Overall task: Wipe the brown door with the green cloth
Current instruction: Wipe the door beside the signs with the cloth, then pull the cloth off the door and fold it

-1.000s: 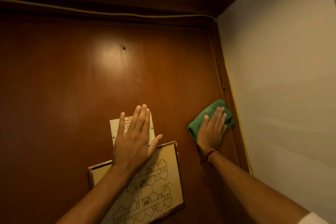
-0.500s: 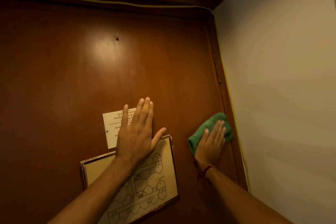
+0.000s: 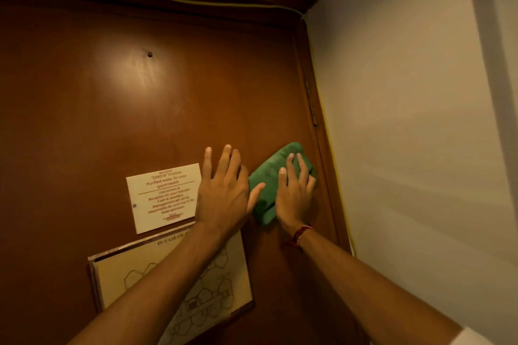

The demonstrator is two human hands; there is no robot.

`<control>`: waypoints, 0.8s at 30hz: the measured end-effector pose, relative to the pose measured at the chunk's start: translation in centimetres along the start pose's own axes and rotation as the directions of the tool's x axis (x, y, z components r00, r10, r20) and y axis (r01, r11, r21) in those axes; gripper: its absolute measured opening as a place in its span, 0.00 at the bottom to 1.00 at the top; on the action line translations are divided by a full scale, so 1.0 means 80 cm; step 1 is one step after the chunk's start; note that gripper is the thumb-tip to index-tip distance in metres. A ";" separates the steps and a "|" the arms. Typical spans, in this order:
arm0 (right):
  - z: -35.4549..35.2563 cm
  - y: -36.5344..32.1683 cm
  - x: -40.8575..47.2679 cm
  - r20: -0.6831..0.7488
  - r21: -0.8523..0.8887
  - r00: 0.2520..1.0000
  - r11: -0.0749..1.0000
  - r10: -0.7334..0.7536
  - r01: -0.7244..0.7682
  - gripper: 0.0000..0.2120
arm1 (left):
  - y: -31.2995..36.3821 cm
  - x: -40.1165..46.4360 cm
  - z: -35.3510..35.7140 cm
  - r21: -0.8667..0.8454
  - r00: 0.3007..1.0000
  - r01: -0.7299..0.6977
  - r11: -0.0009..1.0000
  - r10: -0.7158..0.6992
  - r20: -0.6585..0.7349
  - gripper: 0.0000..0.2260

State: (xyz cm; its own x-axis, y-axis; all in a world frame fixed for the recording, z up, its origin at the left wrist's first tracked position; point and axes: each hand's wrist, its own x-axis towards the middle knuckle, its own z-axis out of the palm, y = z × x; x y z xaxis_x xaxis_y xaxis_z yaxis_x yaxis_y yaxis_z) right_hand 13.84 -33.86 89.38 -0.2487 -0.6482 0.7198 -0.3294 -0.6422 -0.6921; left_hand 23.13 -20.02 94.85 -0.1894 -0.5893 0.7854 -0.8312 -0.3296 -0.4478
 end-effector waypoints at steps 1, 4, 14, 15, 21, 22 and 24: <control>-0.007 0.005 0.005 0.007 0.023 1.000 0.999 -0.027 0.027 0.23 | 0.011 0.004 0.000 -0.001 1.000 -0.005 1.000 0.005 0.023 0.32; -0.034 0.027 0.024 0.086 0.163 0.991 0.983 -0.104 0.089 0.21 | 0.045 0.010 -0.003 -0.022 0.994 -0.019 1.000 0.021 0.104 0.23; -0.130 0.190 -0.025 0.531 0.607 0.747 0.435 0.400 -0.665 0.25 | 0.166 -0.031 0.019 -0.781 0.988 0.155 0.605 -0.103 0.116 0.08; -0.143 0.216 -0.052 0.566 0.605 0.687 0.338 0.456 -0.721 0.25 | 0.188 -0.050 0.033 -0.818 0.980 0.199 0.540 -0.111 0.165 0.07; -0.215 0.378 -0.273 0.533 0.227 0.412 0.344 0.739 -0.911 0.18 | 0.321 -0.256 0.153 -0.729 0.756 0.640 0.242 -0.032 0.653 0.09; -0.230 0.410 -0.326 0.509 0.149 0.368 0.342 0.778 -0.928 0.19 | 0.349 -0.308 0.171 -0.644 0.660 0.734 0.215 -0.004 0.751 0.11; -0.264 0.461 -0.435 0.465 0.024 0.267 0.290 0.844 -0.957 0.19 | 0.400 -0.414 0.196 -0.477 0.473 0.860 0.181 0.063 0.879 0.15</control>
State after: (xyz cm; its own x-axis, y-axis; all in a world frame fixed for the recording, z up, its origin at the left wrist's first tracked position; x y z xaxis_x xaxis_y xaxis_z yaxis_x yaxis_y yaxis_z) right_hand -8.90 -26.33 39.95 0.0786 -0.9056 -0.4169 0.1647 0.4242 -0.8904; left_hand 10.96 -22.61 47.82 0.3174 -0.9478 -0.0318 -0.5629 -0.2152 0.7980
